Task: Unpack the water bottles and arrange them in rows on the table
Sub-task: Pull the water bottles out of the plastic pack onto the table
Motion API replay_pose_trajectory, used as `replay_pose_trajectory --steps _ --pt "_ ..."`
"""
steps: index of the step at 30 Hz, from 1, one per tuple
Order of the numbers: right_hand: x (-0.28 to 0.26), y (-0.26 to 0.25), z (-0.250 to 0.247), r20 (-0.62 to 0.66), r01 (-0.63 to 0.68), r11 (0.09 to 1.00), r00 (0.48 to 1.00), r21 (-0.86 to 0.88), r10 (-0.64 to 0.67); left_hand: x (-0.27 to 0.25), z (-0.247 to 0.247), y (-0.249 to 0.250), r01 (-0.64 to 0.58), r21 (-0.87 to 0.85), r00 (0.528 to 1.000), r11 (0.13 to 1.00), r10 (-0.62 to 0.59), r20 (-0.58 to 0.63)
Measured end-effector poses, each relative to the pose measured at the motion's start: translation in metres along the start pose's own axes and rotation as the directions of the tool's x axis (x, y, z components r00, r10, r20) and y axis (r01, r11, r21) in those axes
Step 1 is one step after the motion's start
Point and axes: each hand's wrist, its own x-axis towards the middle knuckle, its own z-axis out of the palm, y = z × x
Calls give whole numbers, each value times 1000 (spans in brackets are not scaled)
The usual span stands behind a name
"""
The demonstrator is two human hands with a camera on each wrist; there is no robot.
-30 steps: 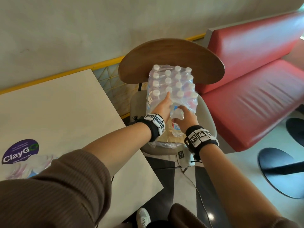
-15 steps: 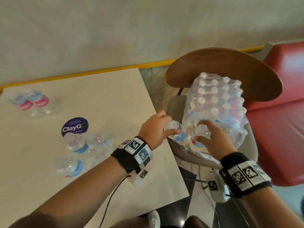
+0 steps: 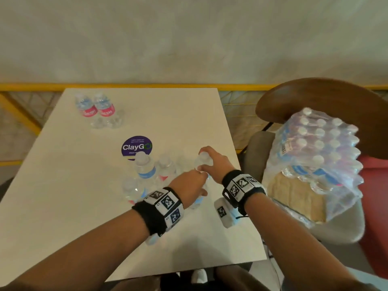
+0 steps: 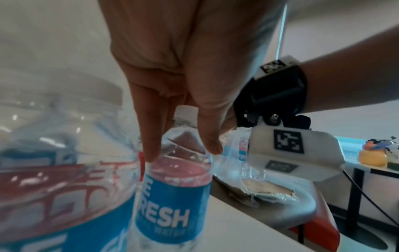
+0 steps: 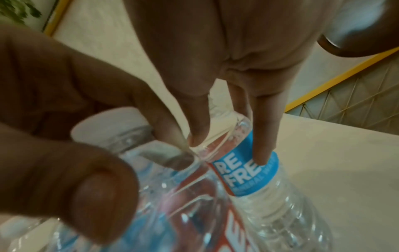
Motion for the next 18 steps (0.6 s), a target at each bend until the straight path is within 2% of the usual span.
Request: replay_pose_trajectory --steps 7,9,11,14,16,18 --pt "3 -3 0 42 -10 999 999 -39 12 -1 1 -4 15 -10 1000 1000 -15 -17" --pt "-11 2 -14 -39 -19 1000 999 -3 19 -8 -5 2 52 68 999 996 -51 -8" --pt "-30 13 -37 -165 -43 999 985 31 47 -17 -17 14 38 164 988 986 -12 -156" --pt "-70 44 -80 -306 -194 981 933 5 187 -27 -35 50 -157 221 898 962 233 -373" --pt "-90 76 -104 -376 -313 950 879 11 294 -20 -34 81 -299 146 880 943 332 -339" --pt "-102 113 -119 -385 -431 902 836 -21 391 -2 -20 116 -375 94 896 922 387 -220"
